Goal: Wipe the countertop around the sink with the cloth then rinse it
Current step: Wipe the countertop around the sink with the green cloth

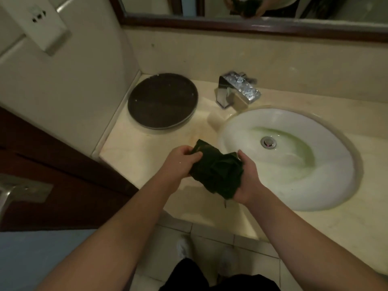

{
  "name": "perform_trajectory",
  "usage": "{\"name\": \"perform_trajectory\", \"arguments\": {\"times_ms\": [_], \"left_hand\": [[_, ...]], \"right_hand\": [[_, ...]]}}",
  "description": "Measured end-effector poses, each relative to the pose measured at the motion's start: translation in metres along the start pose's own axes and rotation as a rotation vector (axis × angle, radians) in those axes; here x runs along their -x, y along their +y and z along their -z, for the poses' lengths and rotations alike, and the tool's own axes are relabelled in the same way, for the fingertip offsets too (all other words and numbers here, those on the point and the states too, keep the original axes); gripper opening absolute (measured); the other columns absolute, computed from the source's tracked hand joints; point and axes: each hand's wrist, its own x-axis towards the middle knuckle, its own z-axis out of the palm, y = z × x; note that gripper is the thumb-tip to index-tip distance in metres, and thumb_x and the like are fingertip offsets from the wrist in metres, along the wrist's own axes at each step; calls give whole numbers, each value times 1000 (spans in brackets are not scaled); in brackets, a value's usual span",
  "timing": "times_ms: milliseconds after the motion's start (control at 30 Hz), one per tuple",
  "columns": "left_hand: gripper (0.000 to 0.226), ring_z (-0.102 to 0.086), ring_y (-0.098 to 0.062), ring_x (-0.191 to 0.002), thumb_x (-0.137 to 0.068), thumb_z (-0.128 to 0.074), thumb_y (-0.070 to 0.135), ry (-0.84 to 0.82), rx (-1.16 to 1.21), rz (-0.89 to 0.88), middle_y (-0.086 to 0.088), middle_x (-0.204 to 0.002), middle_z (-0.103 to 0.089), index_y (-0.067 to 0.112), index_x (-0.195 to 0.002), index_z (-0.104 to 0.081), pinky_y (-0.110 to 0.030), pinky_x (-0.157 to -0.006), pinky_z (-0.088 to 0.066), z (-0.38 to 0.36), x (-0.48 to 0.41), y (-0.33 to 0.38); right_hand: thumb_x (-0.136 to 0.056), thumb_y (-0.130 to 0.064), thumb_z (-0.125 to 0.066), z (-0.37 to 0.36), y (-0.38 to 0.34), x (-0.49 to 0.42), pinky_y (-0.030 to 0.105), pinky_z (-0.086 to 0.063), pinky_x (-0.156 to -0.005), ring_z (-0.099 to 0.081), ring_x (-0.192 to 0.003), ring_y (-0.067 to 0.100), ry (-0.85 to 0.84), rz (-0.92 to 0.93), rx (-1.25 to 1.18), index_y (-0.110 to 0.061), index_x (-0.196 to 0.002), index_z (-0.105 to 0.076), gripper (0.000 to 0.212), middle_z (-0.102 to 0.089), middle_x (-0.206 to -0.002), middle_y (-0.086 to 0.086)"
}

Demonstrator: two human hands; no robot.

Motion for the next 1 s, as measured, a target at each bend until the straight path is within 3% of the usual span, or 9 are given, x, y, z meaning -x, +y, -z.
{"name": "perform_trajectory", "arguments": {"times_ms": [100, 233, 300, 367, 500, 633, 800, 900, 1000], "left_hand": [[22, -66, -25, -100, -96, -56, 21, 72, 78, -53, -12, -111, -64, 9, -114, -57, -45, -84, -59, 15, 2, 13], [29, -66, -23, -101, -96, -57, 19, 122, 197, -48, -8, -114, -65, 14, -124, -55, -43, -84, -59, 37, -4, 27], [32, -65, -22, -102, -95, -58, 19, 113, 177, -52, -6, -115, -64, 16, -127, -54, -43, -85, -58, 44, -7, 32], [36, -64, -22, -103, -95, -58, 21, 78, 154, -66, -6, -118, -62, 16, -130, -53, -42, -88, -57, 48, -10, 35], [31, -66, -22, -105, -95, -58, 17, -93, 214, -43, -9, -117, -66, 11, -125, -57, -37, -88, -57, 58, -11, 35], [31, -66, -24, -105, -93, -57, 7, -263, 355, 27, -18, -118, -65, 1, -124, -58, -33, -83, -56, 69, -15, 28], [38, -65, -29, -109, -89, -57, -2, -356, 386, 33, -19, -118, -65, -2, -126, -56, -36, -86, -54, 67, -7, 22], [36, -65, -28, -107, -89, -58, 0, -340, 394, 9, -19, -118, -64, -2, -125, -56, -33, -82, -56, 60, -4, 25], [44, -67, -25, -104, -83, -65, 12, -295, 427, 10, -17, -115, -66, -1, -124, -57, -33, -82, -56, 55, -2, 26]], "right_hand": [[-89, -65, -42, 2, -4, -3, 56, -47, -97, -57, -115, 42, -9, 37, 124, -9, -124, -52, 67, -58, -127, 16], [-94, -30, -57, -18, 7, -6, 46, -50, -98, -62, -110, 30, 147, 299, 468, -18, -116, -57, 25, -58, -128, 14], [-91, -18, -63, -32, 15, -8, 34, -49, -96, -56, -115, 18, 258, 596, 778, -23, -124, -51, 35, -56, -129, 5], [-87, -19, -68, -46, 21, -10, 26, -45, -97, -53, -116, 8, 194, 825, 1070, -24, -126, -51, 44, -56, -127, -5], [-82, -28, -72, -67, 31, -14, 18, -47, -89, -59, -102, -1, 153, 947, 1295, -28, -114, -55, 36, -64, -110, -15], [-84, -25, -70, -64, 34, -14, 31, -57, -78, -67, -85, 6, 169, 923, 1226, -26, -101, -62, 18, -71, -90, -9], [-86, -20, -69, -61, 25, -2, 49, -56, -82, -70, -86, 27, 55, 824, 1157, -20, -98, -62, 15, -73, -88, 9], [-92, -15, -61, -60, 14, 5, 48, -55, -83, -71, -85, 29, 10, 756, 1127, -15, -97, -64, 6, -73, -87, 15], [-96, -20, -55, -57, 8, 9, 43, -58, -83, -71, -89, 23, 7, 651, 1064, -15, -98, -68, 14, -73, -92, 11]]}}
